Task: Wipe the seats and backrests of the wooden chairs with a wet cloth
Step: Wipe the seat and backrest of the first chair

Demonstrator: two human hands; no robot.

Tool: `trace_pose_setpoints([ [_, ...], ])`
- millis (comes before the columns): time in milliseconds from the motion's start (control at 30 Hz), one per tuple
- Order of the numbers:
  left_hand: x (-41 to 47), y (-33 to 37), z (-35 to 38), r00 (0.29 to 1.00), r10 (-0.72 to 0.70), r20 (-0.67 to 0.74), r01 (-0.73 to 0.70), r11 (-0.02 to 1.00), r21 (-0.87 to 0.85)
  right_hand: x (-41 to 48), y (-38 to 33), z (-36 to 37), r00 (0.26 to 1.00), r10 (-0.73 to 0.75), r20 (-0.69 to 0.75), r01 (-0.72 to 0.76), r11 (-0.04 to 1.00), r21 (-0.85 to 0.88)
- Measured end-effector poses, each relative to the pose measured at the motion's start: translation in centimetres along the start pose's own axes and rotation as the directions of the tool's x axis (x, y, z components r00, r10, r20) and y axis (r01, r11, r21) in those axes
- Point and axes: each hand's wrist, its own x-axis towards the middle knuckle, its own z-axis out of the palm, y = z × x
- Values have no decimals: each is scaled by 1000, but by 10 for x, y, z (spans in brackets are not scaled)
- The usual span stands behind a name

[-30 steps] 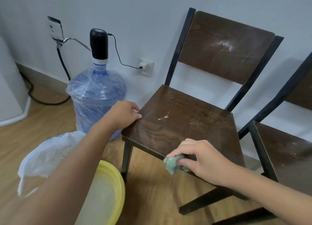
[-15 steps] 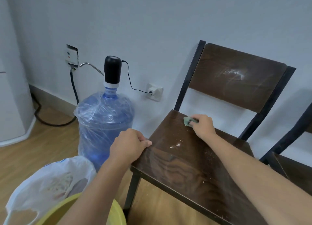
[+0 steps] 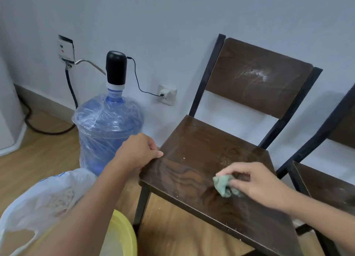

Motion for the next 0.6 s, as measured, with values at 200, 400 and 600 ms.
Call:
trace_pose_setpoints([
  [200, 2, 0, 7, 1000, -16, -23, 17, 999, 29, 177, 65, -32, 885, 186, -428, -258, 959, -116],
  [400, 10, -10, 8, 995, 82, -51, -82, 997, 7, 252, 29, 16, 867, 110, -487, -111, 993, 27],
  [600, 12, -20, -10, 985, 141, 104, -127, 983, -135, 198, -7, 42, 936, -128, -328, 113, 992, -64],
])
